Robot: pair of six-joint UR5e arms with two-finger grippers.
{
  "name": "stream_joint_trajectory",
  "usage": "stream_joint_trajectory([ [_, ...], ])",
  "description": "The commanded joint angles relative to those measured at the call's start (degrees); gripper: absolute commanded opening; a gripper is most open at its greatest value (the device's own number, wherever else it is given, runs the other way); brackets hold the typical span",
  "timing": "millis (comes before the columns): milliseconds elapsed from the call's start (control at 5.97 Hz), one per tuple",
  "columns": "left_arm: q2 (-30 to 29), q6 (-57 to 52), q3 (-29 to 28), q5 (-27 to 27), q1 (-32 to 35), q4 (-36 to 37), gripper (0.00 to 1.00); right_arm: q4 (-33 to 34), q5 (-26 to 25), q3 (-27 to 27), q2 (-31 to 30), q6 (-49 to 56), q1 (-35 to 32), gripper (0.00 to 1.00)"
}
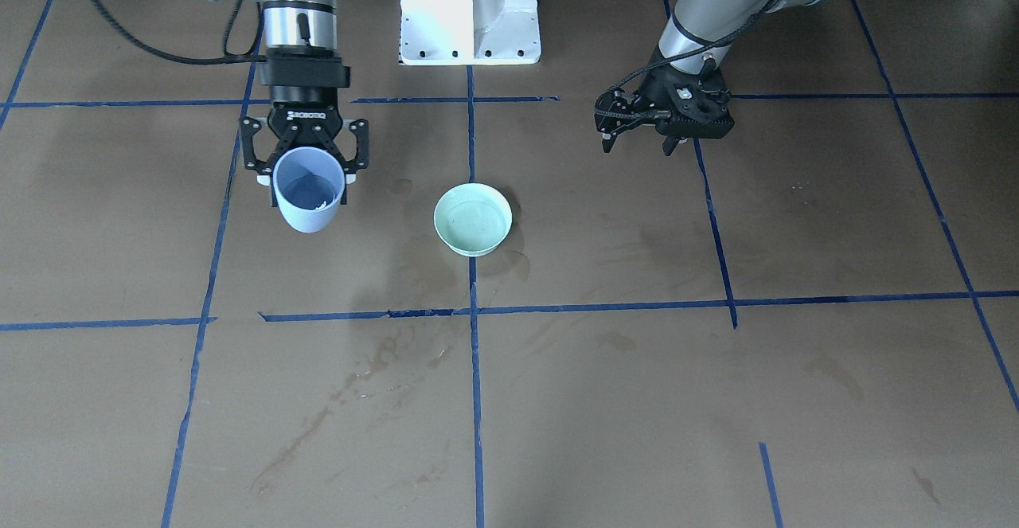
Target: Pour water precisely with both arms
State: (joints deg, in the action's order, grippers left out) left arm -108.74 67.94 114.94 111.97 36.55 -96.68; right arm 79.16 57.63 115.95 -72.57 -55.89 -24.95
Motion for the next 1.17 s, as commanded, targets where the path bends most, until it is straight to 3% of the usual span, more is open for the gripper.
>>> stream_joint_trajectory([
  [0, -0.1, 0.0, -0.1, 0.0, -0.1, 0.0, 1.0, -9.5, 5.0, 0.9, -10.2, -1.0, -5.0, 0.0],
  [335, -0.1, 0.0, -0.1, 0.0, -0.2, 0.0, 1.0, -25.2, 5.3, -0.5, -21.8, -0.6, -6.2, 0.0],
  [670, -0.1, 0.0, -0.1, 0.0, -0.3, -0.1, 1.0, -43.7, 5.3, -9.0, -26.8, -1.0, -6.2, 0.0],
  [1004, -0.1, 0.0, -0.2, 0.0, -0.3, -0.1, 1.0, -51.5, 5.2, -13.9, -29.9, -1.4, -6.4, 0.0],
])
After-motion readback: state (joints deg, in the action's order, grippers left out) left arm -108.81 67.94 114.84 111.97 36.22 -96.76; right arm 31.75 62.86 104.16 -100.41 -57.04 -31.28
